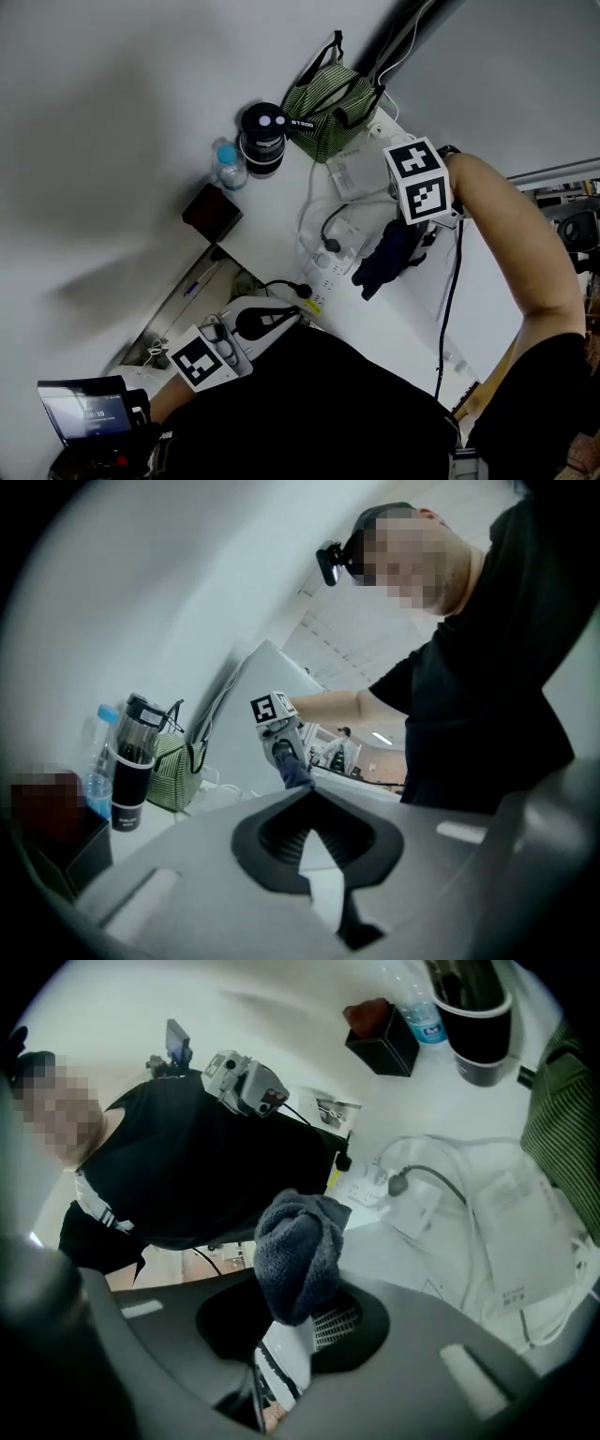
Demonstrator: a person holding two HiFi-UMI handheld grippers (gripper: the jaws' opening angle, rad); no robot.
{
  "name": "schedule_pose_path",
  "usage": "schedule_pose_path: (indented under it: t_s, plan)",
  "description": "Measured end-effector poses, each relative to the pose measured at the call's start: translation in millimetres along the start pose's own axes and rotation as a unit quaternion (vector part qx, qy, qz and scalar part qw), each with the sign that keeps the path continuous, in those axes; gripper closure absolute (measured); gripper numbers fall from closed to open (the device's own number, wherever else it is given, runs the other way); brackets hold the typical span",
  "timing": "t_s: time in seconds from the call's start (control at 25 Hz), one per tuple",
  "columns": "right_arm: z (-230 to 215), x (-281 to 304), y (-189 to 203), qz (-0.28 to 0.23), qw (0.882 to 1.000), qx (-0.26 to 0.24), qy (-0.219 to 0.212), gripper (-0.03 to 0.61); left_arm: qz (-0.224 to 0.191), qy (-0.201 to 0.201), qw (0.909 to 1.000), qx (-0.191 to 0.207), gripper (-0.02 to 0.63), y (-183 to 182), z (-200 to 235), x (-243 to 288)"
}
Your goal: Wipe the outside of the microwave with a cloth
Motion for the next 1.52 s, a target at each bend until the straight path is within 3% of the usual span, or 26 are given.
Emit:
schedule_pose_path:
  t_s: [0.2,0.4,0.64,0.92,1.08,1.2,1.28,1.44,1.52]
  plan:
    - [-8.7,-24.9,40.1,0.013,0.995,0.092,0.021,0.502,-0.006,-0.001,1.0,0.0,0.611,0.2,-0.8,-7.7]
    - [-35.0,-49.5,91.6,0.064,0.977,0.19,0.073,0.502,-0.014,-0.003,0.9999,0.005,0.611,1.4,-1.1,-12.9]
    - [-54.8,-80.0,147.7,0.109,0.942,0.28,0.15,0.502,-0.016,-0.005,0.9998,0.007,0.611,5.7,-0.8,-19.4]
    - [-54.2,-106.6,197.7,0.113,0.904,0.353,0.214,0.502,-0.018,-0.003,0.9998,0.008,0.611,6.9,-2.0,-21.8]
    - [-51.7,-119.4,232.8,0.105,0.867,0.404,0.273,0.5,-0.017,0.002,0.9998,0.013,0.611,8.0,-3.9,-21.9]
    - [-46.9,-127.8,259.0,0.084,0.829,0.443,0.332,0.5,-0.015,0.009,0.9996,0.021,0.611,7.1,-5.9,-19.9]
    - [-39.7,-129.2,269.5,0.055,0.809,0.452,0.371,0.5,-0.015,0.016,0.9994,0.027,0.611,4.8,-8.8,-16.9]
    - [-10.6,-115.7,249.6,-0.107,0.789,0.407,0.448,0.5,-0.015,0.039,0.9982,0.043,0.611,-4.9,-14.5,-5.8]
    - [18.5,-106.2,227.5,-0.191,0.769,0.364,0.49,0.5,-0.012,0.052,0.9971,0.053,0.611,-11.4,-20.5,3.6]
Point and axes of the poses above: the fingertips, and each gripper's own axes: x forward along the fingers, z to its left, y out of its underside, the point moved 2 cm from there along -x, backward along the fingers, and after that the axes turned 8 degrees about -x, right-handed, at the moved point
